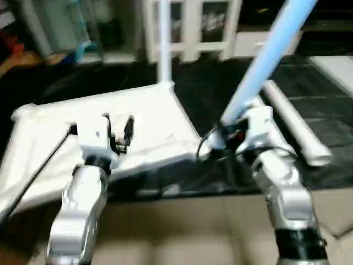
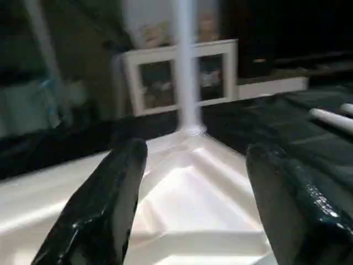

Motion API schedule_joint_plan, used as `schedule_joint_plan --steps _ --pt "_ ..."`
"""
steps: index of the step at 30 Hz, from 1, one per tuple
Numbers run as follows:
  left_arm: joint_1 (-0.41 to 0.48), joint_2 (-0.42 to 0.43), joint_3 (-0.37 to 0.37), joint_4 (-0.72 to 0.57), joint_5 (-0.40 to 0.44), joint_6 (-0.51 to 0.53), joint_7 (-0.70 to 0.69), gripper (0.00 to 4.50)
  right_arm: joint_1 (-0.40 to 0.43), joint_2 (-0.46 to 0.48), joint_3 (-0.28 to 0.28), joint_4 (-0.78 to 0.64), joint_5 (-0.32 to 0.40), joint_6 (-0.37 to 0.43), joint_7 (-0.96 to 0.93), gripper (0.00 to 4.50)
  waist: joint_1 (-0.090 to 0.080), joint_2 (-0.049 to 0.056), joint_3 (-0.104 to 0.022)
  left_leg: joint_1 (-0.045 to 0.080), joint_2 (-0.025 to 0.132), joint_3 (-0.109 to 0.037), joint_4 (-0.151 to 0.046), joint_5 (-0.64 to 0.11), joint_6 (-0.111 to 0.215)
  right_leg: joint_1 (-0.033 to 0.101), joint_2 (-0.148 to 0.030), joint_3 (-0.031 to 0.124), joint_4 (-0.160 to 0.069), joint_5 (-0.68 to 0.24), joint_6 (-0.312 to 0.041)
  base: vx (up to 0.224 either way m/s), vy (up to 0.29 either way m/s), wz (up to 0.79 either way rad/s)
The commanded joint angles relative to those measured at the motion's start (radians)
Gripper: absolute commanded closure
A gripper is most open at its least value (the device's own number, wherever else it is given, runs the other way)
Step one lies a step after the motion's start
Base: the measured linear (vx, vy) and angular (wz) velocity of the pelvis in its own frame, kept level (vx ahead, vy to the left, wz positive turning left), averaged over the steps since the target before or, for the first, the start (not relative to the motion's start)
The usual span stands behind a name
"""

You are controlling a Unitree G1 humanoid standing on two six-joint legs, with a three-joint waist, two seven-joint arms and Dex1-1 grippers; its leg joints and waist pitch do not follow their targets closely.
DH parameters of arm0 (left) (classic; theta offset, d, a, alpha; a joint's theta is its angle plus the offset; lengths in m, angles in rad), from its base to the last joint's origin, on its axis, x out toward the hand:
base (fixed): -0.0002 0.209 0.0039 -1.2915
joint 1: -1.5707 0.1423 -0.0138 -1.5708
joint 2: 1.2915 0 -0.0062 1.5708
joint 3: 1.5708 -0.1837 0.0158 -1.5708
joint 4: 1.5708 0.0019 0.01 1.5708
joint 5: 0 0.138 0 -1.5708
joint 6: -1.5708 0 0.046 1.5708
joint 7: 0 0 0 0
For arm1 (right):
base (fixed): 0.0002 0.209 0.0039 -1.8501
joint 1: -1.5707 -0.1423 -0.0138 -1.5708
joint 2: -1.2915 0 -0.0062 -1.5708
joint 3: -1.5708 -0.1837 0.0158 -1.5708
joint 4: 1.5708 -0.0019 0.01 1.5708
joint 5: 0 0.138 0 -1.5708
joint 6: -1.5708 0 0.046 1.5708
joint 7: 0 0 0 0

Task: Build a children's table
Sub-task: Insert table leg to table base

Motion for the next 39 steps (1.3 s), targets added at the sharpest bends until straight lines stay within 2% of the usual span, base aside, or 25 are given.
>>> schedule_joint_plan --steps 1,3,4,5,6,8,10,13,15,16,17,19,20,21,23,25,26,27,29,30,33,35,36,37,39 --pt "0.016 -0.04 -0.017 0.029 0.002 -0.039 0.013 1.27 0.036 0.003 -0.049 -0.049 0.008 -0.02 -0.031 2.62 0.001 0.016 -0.021 0.049 0.146 -0.022 -0.21 -0.965 -0.027 0.003 -0.007 -0.009 0.09 -0.23 -0.063 0.049 -0.064 -0.7" --pt "0.018 -0.044 -0.013 0.03 0.001 -0.038 0.02 1.27 0.044 0.004 -0.054 -0.057 0.012 -0.016 -0.032 2.62 0.014 -0.003 -0.023 0.077 0.14 0.01 -0.186 -0.955 -0.009 -0.017 -0.007 0.007 0.07 -0.333 -0.068 0.057 -0.096 -0.68" --pt "0.018 -0.053 0.002 0.03 0.002 -0.035 0.05 1.27 0.08 0.006 -0.069 -0.096 0.024 -0.001 -0.029 2.62 -0.007 -0.02 -0.034 0.129 -0.043 0.045 0.041 -0.678 -0.006 -0.092 -0.009 0.039 -0.144 -0.829 -0.015 0.11 -0.079 -0.79" --pt "0.017 -0.053 0.004 0.029 0.002 -0.036 0.054 1.27 0.091 0.006 -0.07 -0.106 0.028 0.001 -0.028 2.62 0.028 -0.054 -0.06 -0.038 -0.072 -0.006 0.08 -0.345 0.06 0.09 -0.083 0.196 -0.119 -0.916 -0.016 0.11 -0.079 -0.79" --pt "0.017 -0.053 0.005 0.028 0.003 -0.038 0.056 1.27 0.098 0.005 -0.07 -0.112 0.031 0.002 -0.029 2.62 0.057 -0.041 -0.081 -0.071 -0.083 -0.037 0.106 -0.233 0.077 0.138 -0.102 0.25 -0.105 -0.86 -0.066 0.195 -0.035 -0.81" --pt "0.018 -0.053 0.005 0.023 0.009 -0.031 0.065 1.27 0.11 0.003 -0.074 -0.119 0.042 0.011 -0.026 2.62 0.061 -0.039 -0.058 -0.082 -0.107 -0.091 0.143 -0.12 0.079 0.107 -0.049 0.297 -0.103 -0.66 -0.207 0.225 -0.12 -0.46" --pt "0.034 -0.047 0.013 0.003 0.021 -0.028 0.075 1.27 0.104 -0.014 -0.067 -0.107 0.057 0.026 -0.015 2.62 0.036 -0.018 -0.049 -0.126 -0.084 -0.148 0.139 0.006 0.1 0.075 -0.061 0.234 -0.104 -0.575 -0.252 0.127 -0.073 -0.13" --pt "0.078 -0.044 0.037 -0.024 0.039 -0.045 0.089 1.27 0.046 -0.017 -0.044 -0.074 0.086 0.033 0.013 2.62 0.011 0.028 -0.031 -0.147 -0.023 -0.166 -0.025 -0.108 0.145 0.069 0.007 0.096 -0.098 -0.608 -0.099 0.118 0.021 -0.15" --pt "0.087 -0.046 0.044 -0.024 0.045 -0.052 0.092 1.27 0.036 -0.018 -0.032 -0.07 0.079 0.032 0.022 2.62 -0.025 0.069 -0.044 -0.096 0.045 -0.243 -0.084 -0.365 0.156 0.061 0.04 0.048 -0.009 -0.492 -0.045 0.178 0.088 -0.28" --pt "0.099 -0.048 0.048 -0.033 0.053 -0.054 0.097 1.27 0.026 -0.016 -0.019 -0.072 0.087 0.042 0.044 2.62 -0.042 0.066 -0.07 0.004 0.079 -0.309 -0.12 -0.566 0.238 -0.013 0.052 0.042 0.12 -0.211 -0.034 0.181 0.068 -0.06" --pt "0.099 -0.048 0.048 -0.033 0.053 -0.054 0.097 1.27 0.026 -0.016 -0.019 -0.072 0.087 0.042 0.044 2.62 -0.051 0.053 -0.074 0.033 0.073 -0.316 -0.103 -0.441 0.362 -0.049 0.039 0.055 0.137 -0.139 0.024 0.181 0.068 -0.06" --pt "0.119 -0.051 0.045 -0.056 0.063 -0.05 0.104 1.27 0.018 -0.019 0.009 -0.095 0.106 0.053 0.09 2.62 -0.052 0.044 -0.062 0.02 0.049 -0.295 -0.094 -0.327 0.445 -0.057 0.027 0.061 0.136 -0.103 0.061 0.149 -0.021 0.0" --pt "0.141 -0.054 0.038 -0.079 0.064 -0.048 0.106 1.27 0.022 -0.025 0.038 -0.149 0.143 0.073 0.141 2.62 -0.041 -0.004 -0.059 -0.085 -0.091 -0.31 -0.102 -0.213 0.501 0.039 0.001 0.075 0.025 -0.092 0.089 0.125 -0.04 0.0" --pt "0.156 -0.057 0.033 -0.094 0.064 -0.047 0.107 1.27 0.027 -0.031 0.057 -0.188 0.168 0.086 0.176 2.62 0.008 -0.054 -0.07 -0.217 -0.154 -0.199 0.061 -0.127 0.405 0.167 -0.148 0.144 -0.093 -0.088 0.166 0.072 -0.055 0.22" --pt "0.171 -0.065 0.031 -0.108 0.057 -0.044 0.113 1.27 0.035 -0.041 0.074 -0.241 0.209 0.106 0.218 2.62 0.031 -0.057 -0.089 -0.235 -0.105 -0.162 0.14 -0.056 0.244 0.185 -0.211 0.098 -0.111 0.103 0.25 0.106 -0.042 0.42" --pt "0.186 -0.066 0.02 -0.127 0.066 -0.035 0.116 1.27 0.039 -0.064 0.082 -0.286 0.252 0.119 0.254 2.62 0.047 -0.019 -0.069 -0.184 -0.068 -0.135 0.046 0.043 0.197 0.188 -0.153 -0.057 -0.152 -0.002 0.18 0.137 -0.008 0.42" --pt "0.189 -0.066 0.017 -0.131 0.07 -0.033 0.116 1.27 0.039 -0.07 0.083 -0.293 0.26 0.12 0.26 2.62 0.047 -0.019 -0.069 -0.184 -0.068 -0.135 0.046 0.043 0.197 0.188 -0.153 -0.057 -0.152 -0.002 0.18 0.141 0.013 0.44" --pt "0.194 -0.066 0.013 -0.138 0.078 -0.032 0.117 1.27 0.029 -0.076 0.076 -0.284 0.266 0.121 0.263 2.62 0.04 0.031 -0.062 -0.075 -0.051 -0.211 -0.071 -0.001 0.345 0.163 0.027 -0.117 -0.066 -0.177 0.096 0.196 0.061 0.57" --pt "0.2 -0.066 0.011 -0.151 0.092 -0.027 0.12 1.27 0.012 -0.085 0.063 -0.259 0.271 0.117 0.273 2.62 -0.005 0.035 -0.086 0.032 0.02 -0.358 -0.081 -0.26 0.513 0.03 0.077 -0.018 0.119 -0.309 -0.002 0.228 0.031 0.58" --pt "0.205 -0.058 0.011 -0.163 0.103 -0.015 0.119 1.27 0.003 -0.086 0.048 -0.231 0.274 0.128 0.27 2.62 0.003 0.04 -0.088 0.04 0.016 -0.373 -0.067 -0.199 0.535 0.001 0.074 0.005 0.139 -0.289 0.002 0.202 0.013 0.64" --pt "0.214 -0.051 0.019 -0.183 0.1 0.0 0.109 1.27 0.002 -0.1 0.042 -0.176 0.251 0.126 0.272 2.62 0.051 0.011 -0.062 -0.048 0.005 -0.233 -0.097 0.038 0.305 -0.031 0.055 0.05 0.148 0.029 0.091 0.133 0.053 0.28" --pt "0.208 -0.038 0.022 -0.177 0.083 0.02 0.087 1.27 0.012 -0.113 0.053 -0.14 0.208 0.095 0.263 2.62 0.08 -0.022 -0.046 -0.086 -0.027 -0.184 -0.094 -0.076 0.25 -0.018 0.006 0.091 0.026 0.157 0.032 0.0 0.0 0.0" --pt "0.207 -0.037 0.022 -0.176 0.082 0.021 0.086 1.27 0.013 -0.113 0.053 -0.138 0.205 0.093 0.262 2.62 0.109 -0.06 -0.054 -0.086 -0.066 -0.155 -0.021 -0.213 0.201 0.0 -0.093 0.195 -0.072 -0.057 0.048 0.054 -0.056 0.2" --pt "0.202 -0.03 0.02 -0.165 0.07 0.024 0.072 1.27 0.013 -0.108 0.044 -0.127 0.2 0.096 0.24 2.62 0.118 -0.041 -0.072 -0.085 -0.049 -0.166 0.034 -0.087 0.131 0.029 -0.185 0.236 -0.074 -0.145 -0.045 0.069 -0.057 0.14" --pt "0.198 -0.024 0.013 -0.155 0.058 0.028 0.056 1.27 0.013 -0.103 0.033 -0.119 0.206 0.101 0.225 2.62 0.124 -0.04 -0.081 -0.102 -0.042 -0.147 -0.007 0.084 0.102 0.029 -0.083 0.171 -0.028 0.09 -0.133 0.034 -0.028 0.07"
